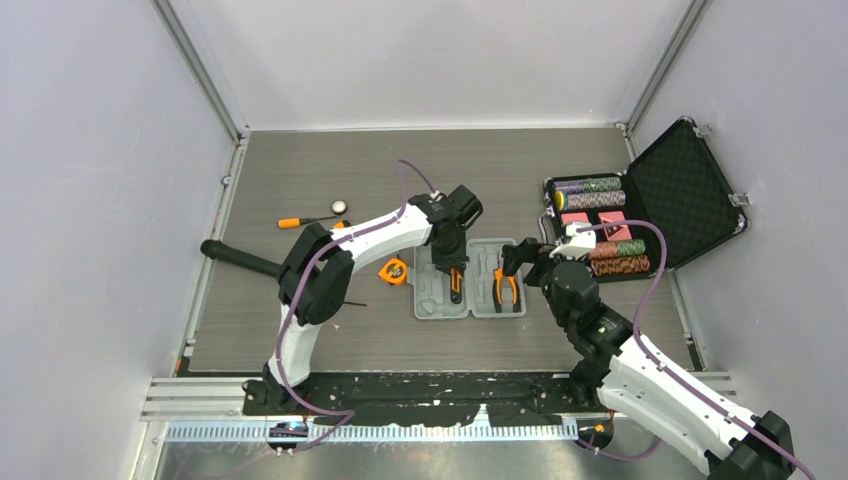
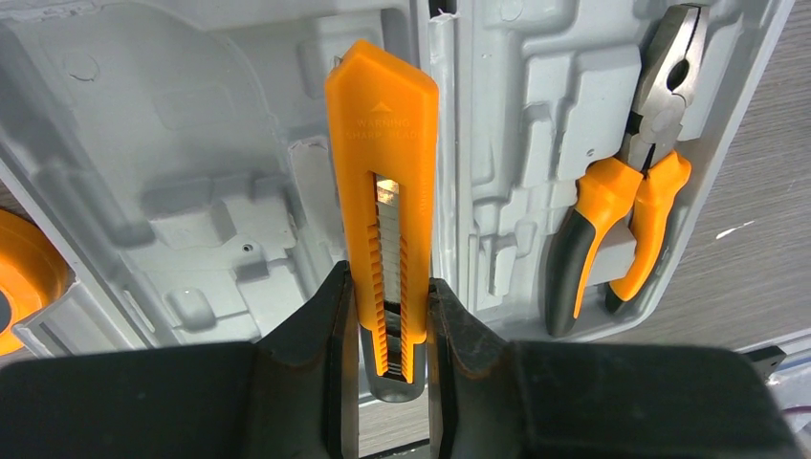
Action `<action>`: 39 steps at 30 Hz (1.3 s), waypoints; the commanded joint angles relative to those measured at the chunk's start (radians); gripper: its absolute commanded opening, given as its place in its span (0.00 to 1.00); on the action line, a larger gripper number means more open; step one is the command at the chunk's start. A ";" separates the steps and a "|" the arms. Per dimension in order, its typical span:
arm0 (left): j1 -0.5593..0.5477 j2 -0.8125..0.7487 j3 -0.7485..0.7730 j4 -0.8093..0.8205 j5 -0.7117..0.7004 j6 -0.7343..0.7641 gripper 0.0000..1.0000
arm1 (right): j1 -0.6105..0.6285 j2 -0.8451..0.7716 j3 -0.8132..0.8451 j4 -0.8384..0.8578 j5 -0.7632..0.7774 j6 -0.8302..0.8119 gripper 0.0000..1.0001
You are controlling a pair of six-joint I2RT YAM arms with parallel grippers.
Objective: Pack the tool kit
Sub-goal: Place the knife in the toolbox.
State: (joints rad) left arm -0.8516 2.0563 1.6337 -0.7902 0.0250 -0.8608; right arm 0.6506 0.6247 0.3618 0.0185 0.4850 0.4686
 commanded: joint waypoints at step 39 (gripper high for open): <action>-0.004 -0.110 -0.144 0.071 0.024 -0.058 0.34 | -0.009 0.022 0.025 0.024 -0.028 -0.006 0.98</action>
State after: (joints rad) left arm -0.8562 1.9930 1.4937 -0.7238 0.0669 -0.9112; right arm 0.6456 0.6418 0.3618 0.0185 0.4606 0.4683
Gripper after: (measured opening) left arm 0.341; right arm 0.979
